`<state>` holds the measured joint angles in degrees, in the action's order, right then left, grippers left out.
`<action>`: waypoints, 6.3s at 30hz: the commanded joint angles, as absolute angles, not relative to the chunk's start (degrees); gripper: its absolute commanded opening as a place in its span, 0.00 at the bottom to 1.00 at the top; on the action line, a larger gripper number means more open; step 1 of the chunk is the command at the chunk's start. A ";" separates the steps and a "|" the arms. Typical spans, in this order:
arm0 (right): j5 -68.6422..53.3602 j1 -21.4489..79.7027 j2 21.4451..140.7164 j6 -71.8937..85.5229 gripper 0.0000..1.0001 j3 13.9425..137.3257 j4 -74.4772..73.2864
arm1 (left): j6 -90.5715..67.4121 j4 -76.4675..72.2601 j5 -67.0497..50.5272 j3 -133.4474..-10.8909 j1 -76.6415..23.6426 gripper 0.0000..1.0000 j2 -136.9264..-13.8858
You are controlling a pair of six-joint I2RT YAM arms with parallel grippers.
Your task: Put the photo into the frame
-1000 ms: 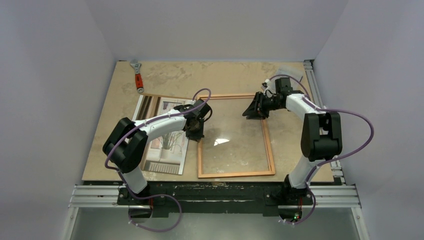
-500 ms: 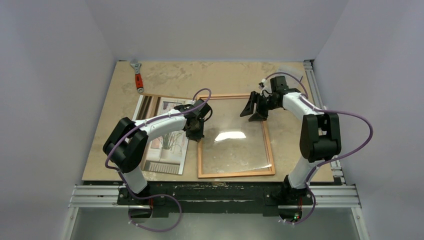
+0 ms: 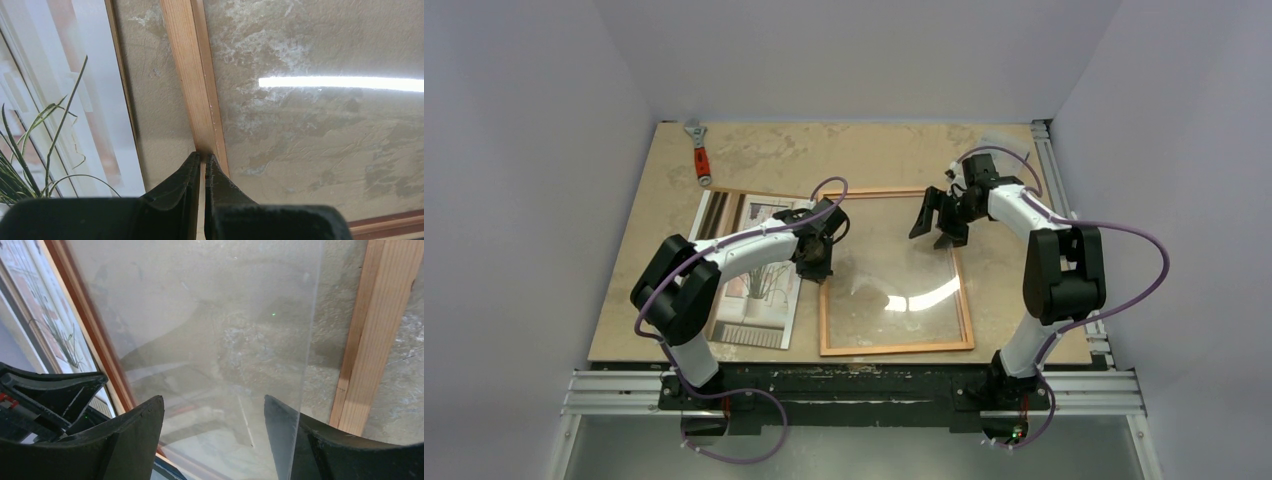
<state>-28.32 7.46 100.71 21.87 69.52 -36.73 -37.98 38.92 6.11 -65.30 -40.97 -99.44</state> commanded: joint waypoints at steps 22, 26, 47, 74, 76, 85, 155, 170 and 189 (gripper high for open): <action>-7.92 8.04 96.00 20.50 0.84 72.93 -41.24 | -36.39 39.59 9.49 -62.49 -41.66 0.00 -105.22; -6.95 8.08 95.42 20.61 0.84 72.76 -41.04 | -36.47 39.67 9.62 -62.40 -41.66 0.00 -105.08; -8.09 7.84 90.88 23.20 0.85 65.13 -35.90 | -42.01 29.66 4.74 -56.20 -40.39 0.61 -88.20; -10.73 7.63 90.04 23.07 0.84 65.89 -36.62 | -45.05 29.67 7.39 -61.98 -43.00 0.28 -99.35; -10.72 7.65 89.82 23.05 0.84 66.16 -36.86 | -44.72 29.64 6.98 -62.80 -43.53 0.25 -100.45; -11.45 7.60 88.82 23.05 0.84 67.17 -37.47 | -43.34 30.55 6.45 -69.07 -46.66 0.17 -105.53; -16.42 44.17 111.45 42.83 0.66 78.16 -21.92 | -45.14 24.55 -9.46 -44.30 -30.97 0.17 -82.25; -4.88 44.68 110.92 37.45 0.67 81.71 -30.51 | -37.31 46.75 7.87 -42.82 -9.08 0.86 -60.08; -16.42 46.05 111.71 41.12 0.68 81.26 -24.86 | -33.01 40.16 3.03 -43.21 -0.18 0.88 -78.75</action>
